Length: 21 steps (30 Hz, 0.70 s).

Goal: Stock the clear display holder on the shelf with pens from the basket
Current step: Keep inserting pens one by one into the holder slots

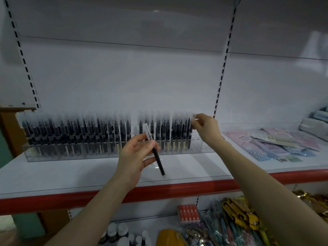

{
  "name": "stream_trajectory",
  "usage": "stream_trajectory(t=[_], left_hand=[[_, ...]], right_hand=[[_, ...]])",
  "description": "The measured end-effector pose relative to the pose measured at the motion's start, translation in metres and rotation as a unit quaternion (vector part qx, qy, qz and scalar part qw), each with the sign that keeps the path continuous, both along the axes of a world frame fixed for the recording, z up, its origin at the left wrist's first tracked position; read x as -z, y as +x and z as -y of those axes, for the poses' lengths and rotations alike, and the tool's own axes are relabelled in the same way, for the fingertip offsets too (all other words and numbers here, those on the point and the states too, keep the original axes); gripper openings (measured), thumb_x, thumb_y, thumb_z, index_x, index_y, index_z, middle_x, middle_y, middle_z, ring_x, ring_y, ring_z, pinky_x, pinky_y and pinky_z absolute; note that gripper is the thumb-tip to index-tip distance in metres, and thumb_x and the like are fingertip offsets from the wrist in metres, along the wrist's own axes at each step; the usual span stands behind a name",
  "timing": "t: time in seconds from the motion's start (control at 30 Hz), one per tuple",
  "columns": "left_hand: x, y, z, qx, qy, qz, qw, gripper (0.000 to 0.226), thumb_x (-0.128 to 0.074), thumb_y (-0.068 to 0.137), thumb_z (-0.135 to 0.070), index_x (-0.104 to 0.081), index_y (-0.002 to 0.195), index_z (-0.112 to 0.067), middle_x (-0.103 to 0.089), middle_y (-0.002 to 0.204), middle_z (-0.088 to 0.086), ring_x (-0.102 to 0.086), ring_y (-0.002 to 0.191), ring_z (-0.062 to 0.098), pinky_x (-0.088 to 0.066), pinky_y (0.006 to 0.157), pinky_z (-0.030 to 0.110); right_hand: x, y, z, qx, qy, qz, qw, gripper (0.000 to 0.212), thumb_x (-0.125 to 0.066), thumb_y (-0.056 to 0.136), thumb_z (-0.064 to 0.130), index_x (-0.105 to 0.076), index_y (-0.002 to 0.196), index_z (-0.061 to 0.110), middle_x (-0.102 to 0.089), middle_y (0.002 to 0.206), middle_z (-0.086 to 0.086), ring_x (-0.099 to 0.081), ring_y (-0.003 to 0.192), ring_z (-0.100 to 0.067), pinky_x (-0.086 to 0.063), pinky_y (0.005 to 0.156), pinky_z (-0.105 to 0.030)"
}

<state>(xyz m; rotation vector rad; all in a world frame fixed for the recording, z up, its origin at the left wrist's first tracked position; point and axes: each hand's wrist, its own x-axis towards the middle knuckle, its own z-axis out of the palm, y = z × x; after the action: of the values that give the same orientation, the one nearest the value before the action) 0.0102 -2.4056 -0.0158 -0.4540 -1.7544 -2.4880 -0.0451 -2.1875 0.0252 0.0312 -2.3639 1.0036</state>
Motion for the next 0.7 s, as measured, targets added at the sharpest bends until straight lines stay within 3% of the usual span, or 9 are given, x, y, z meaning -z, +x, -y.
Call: stream_trajectory(t=[0.17, 0.3, 0.37, 0.43, 0.57, 0.7], left_hand=[[-0.001, 0.000, -0.002, -0.003, 0.008, 0.005, 1.000, 0.038, -0.060, 0.087, -0.010, -0.051, 0.123, -0.002, -0.069, 0.081, 0.006, -0.067, 0.085, 0.018, -0.056, 0.073, 0.035], [-0.006, -0.001, -0.008, -0.011, 0.015, 0.007, 1.000, 0.030, -0.061, 0.085, -0.007, -0.056, 0.115, -0.005, -0.068, 0.084, 0.005, -0.069, 0.080, 0.017, -0.058, 0.068, 0.031], [-0.009, -0.001, -0.013, -0.017, 0.013, 0.002, 1.000, 0.025, -0.062, 0.083, -0.005, -0.059, 0.107, -0.011, -0.068, 0.079, 0.002, -0.069, 0.076, 0.014, -0.059, 0.066, 0.031], [-0.012, -0.001, -0.020, -0.026, -0.018, -0.016, 0.999, 0.024, -0.065, 0.082, -0.006, -0.061, 0.104, -0.016, -0.068, 0.082, 0.002, -0.068, 0.080, 0.015, -0.059, 0.069, 0.032], [-0.013, 0.001, -0.035, -0.048, -0.074, -0.062, 0.994, 0.018, -0.069, 0.080, -0.009, -0.061, 0.091, -0.021, -0.065, 0.090, 0.006, -0.067, 0.084, 0.019, -0.057, 0.066, 0.028], [-0.013, 0.003, -0.051, -0.054, -0.100, -0.093, 0.989, 0.016, -0.070, 0.079, -0.005, -0.059, 0.083, -0.017, -0.062, 0.080, 0.003, -0.064, 0.079, 0.015, -0.055, 0.059, 0.021]], right_hand=[[0.002, -0.002, -0.001, 0.012, -0.002, 0.011, 1.000, 0.027, -0.050, 0.095, 0.019, -0.059, 0.113, -0.001, -0.068, 0.099, -0.018, -0.064, 0.093, -0.032, -0.048, 0.076, -0.032], [0.003, 0.009, 0.002, 0.016, -0.067, -0.028, 0.997, 0.041, -0.058, 0.091, 0.022, -0.051, 0.127, 0.004, -0.060, 0.111, -0.006, -0.057, 0.099, -0.017, -0.039, 0.084, -0.021], [-0.002, 0.022, 0.009, -0.009, -0.098, -0.073, 0.993, 0.025, -0.060, 0.090, 0.021, -0.062, 0.111, 0.007, -0.064, 0.099, -0.003, -0.058, 0.087, -0.012, -0.042, 0.078, -0.020], [-0.007, 0.038, 0.017, -0.078, -0.113, -0.062, 0.989, 0.011, -0.060, 0.089, 0.022, -0.066, 0.089, 0.013, -0.067, 0.081, 0.001, -0.060, 0.075, -0.011, -0.048, 0.070, -0.024], [-0.013, 0.064, 0.034, -0.190, -0.131, -0.021, 0.973, 0.013, -0.063, 0.086, 0.026, -0.065, 0.074, 0.025, -0.062, 0.060, 0.018, -0.055, 0.059, 0.006, -0.045, 0.060, -0.010], [-0.011, 0.068, 0.037, -0.218, -0.142, -0.001, 0.966, 0.018, -0.066, 0.085, 0.017, -0.064, 0.067, 0.021, -0.056, 0.052, 0.018, -0.049, 0.053, 0.005, -0.039, 0.055, -0.010]])
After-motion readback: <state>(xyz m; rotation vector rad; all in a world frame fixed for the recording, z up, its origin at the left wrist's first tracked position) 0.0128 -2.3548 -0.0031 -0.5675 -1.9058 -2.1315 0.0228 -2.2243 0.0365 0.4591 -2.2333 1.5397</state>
